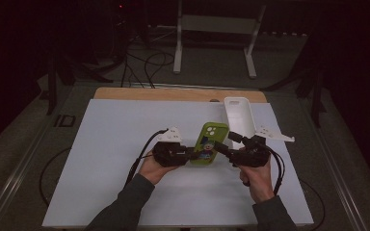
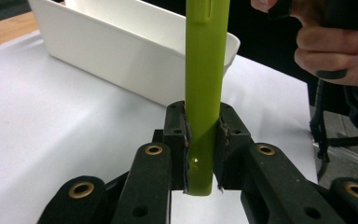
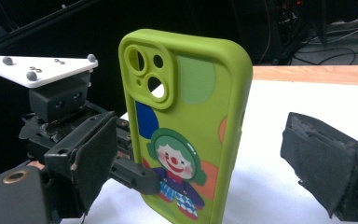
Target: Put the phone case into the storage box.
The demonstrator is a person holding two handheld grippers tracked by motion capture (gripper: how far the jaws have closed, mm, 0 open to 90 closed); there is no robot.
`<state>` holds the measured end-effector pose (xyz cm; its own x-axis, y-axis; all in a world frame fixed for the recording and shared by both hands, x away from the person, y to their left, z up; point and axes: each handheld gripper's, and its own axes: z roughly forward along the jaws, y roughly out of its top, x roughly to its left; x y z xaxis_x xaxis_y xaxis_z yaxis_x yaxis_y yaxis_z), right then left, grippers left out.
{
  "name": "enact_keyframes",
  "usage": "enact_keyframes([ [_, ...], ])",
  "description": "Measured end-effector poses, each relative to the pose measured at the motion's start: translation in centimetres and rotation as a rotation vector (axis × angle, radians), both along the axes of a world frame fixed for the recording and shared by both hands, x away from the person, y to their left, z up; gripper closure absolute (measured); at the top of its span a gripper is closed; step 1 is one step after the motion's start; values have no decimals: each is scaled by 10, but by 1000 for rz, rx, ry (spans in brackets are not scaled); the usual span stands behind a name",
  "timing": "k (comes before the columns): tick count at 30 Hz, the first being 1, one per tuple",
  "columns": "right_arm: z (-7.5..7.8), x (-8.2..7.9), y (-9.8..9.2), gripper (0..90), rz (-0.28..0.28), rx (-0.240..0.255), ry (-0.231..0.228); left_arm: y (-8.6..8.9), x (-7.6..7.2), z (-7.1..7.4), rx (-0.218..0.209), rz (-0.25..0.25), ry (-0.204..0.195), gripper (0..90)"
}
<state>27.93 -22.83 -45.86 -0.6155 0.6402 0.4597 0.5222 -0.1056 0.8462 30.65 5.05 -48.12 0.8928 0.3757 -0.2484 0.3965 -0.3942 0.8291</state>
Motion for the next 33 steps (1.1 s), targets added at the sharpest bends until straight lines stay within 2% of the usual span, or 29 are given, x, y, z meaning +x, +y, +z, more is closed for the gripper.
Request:
enact_keyframes([
  [5,0,0,1,101,-12,-14,-1,0,-2,1,6,33,-14,779],
  [12,3,-1,4,103,-36,-35,-25,-2,-7,2,44,88,-57,778],
  [18,3,-3,6,126,-34,-64,-66,-3,-10,4,62,107,-80,778],
  [22,3,-3,7,126,-37,-76,-68,-6,-13,5,81,129,-101,778],
  [29,3,-3,9,101,-55,-96,-64,-7,-14,5,84,164,-110,778],
  [33,4,-4,10,95,-65,-99,-69,-9,-15,4,102,188,-118,778],
])
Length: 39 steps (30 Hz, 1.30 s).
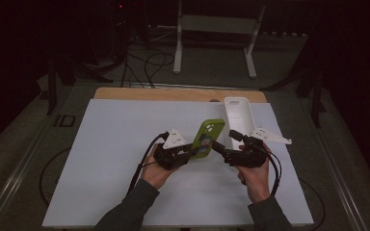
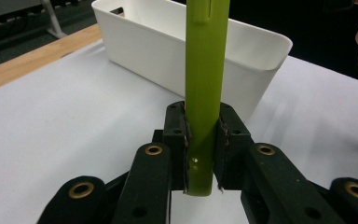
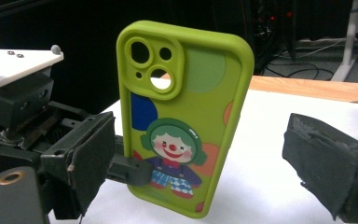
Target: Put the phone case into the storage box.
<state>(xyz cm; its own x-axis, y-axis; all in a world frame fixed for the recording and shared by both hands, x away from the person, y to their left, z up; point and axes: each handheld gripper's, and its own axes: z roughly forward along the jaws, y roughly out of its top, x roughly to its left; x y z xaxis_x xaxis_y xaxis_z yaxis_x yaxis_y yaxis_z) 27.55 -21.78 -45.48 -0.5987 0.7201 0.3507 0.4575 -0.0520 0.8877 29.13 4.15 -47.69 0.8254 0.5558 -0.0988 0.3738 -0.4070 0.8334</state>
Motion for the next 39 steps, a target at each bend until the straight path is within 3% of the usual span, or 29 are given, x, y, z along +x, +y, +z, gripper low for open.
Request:
enact_keyframes([
  [10,2,0,7,87,-23,-5,-10,-4,-3,-3,18,25,-8,778],
  [17,4,1,13,87,-39,6,-16,-7,-6,-3,51,40,-38,778],
  [39,7,4,25,87,-96,29,-10,-10,-10,-5,54,54,-55,777],
])
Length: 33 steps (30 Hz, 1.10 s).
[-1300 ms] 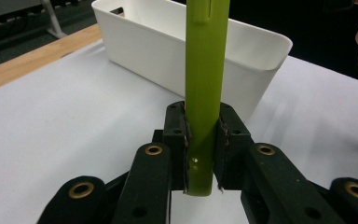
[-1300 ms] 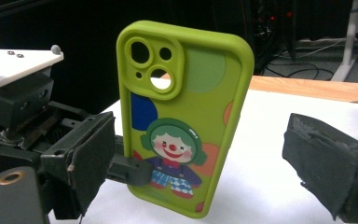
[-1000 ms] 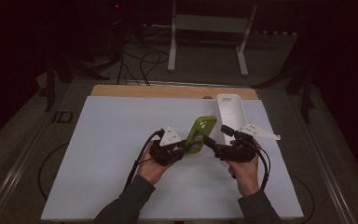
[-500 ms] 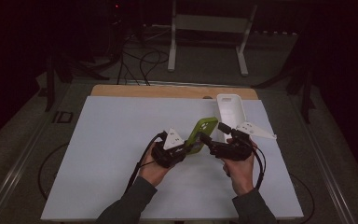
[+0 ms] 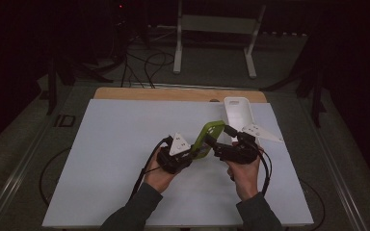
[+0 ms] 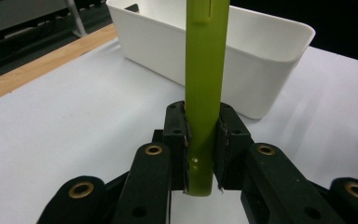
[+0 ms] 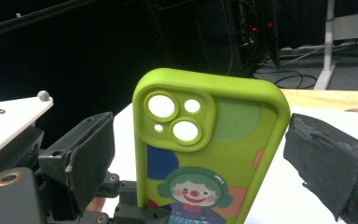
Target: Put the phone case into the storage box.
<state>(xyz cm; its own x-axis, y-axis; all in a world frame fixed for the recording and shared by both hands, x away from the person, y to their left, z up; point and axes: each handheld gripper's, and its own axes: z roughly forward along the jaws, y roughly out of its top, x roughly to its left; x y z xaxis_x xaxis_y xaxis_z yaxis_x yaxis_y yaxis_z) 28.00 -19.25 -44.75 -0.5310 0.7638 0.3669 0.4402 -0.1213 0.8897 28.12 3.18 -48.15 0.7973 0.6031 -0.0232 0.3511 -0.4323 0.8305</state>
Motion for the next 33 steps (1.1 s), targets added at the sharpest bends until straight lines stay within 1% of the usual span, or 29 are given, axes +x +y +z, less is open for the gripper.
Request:
enact_keyframes([
  [2,0,0,1,87,-8,2,8,0,0,0,-2,1,-1,778],
  [5,0,1,2,87,-11,8,10,-1,0,0,-4,2,0,778],
  [8,-1,2,3,88,-18,10,12,-1,-1,0,2,5,-1,778],
  [9,-1,3,4,92,-33,10,22,-1,-1,0,3,6,-1,778],
  [12,-2,4,5,92,-44,11,28,-2,-1,0,3,8,-1,778],
  [16,-2,5,8,93,-58,13,20,-3,-2,-1,5,7,-5,778],
  [21,-2,6,9,98,-78,31,21,-4,-3,-2,0,11,-5,778],
  [23,-3,6,9,99,-88,36,20,-4,-4,-2,6,9,-8,778],
  [29,-3,7,12,99,-108,51,21,-6,-5,-3,8,11,-8,778],
  [33,-3,8,13,108,-125,53,23,-6,-5,-3,20,14,-20,777],
])
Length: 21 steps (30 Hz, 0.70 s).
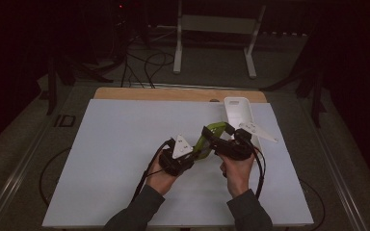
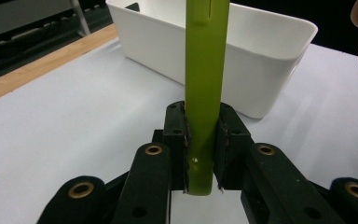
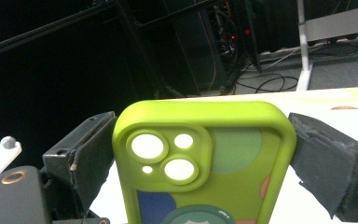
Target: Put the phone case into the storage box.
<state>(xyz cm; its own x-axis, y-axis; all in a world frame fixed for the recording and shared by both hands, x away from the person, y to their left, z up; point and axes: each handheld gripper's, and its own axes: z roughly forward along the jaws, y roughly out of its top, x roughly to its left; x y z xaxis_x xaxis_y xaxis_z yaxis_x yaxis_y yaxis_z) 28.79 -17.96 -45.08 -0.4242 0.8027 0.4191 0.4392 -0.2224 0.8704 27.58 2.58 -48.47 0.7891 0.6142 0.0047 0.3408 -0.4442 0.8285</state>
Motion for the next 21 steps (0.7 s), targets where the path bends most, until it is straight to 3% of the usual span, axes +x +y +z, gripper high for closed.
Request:
enact_keyframes([
  [10,-1,1,3,132,-18,-22,3,-6,-5,-1,39,17,-46,777],
  [16,-1,1,2,144,-18,-27,17,-5,-4,-2,47,8,-36,777],
  [21,0,1,4,153,-13,-58,19,-6,-2,-4,37,-8,-12,769],
])
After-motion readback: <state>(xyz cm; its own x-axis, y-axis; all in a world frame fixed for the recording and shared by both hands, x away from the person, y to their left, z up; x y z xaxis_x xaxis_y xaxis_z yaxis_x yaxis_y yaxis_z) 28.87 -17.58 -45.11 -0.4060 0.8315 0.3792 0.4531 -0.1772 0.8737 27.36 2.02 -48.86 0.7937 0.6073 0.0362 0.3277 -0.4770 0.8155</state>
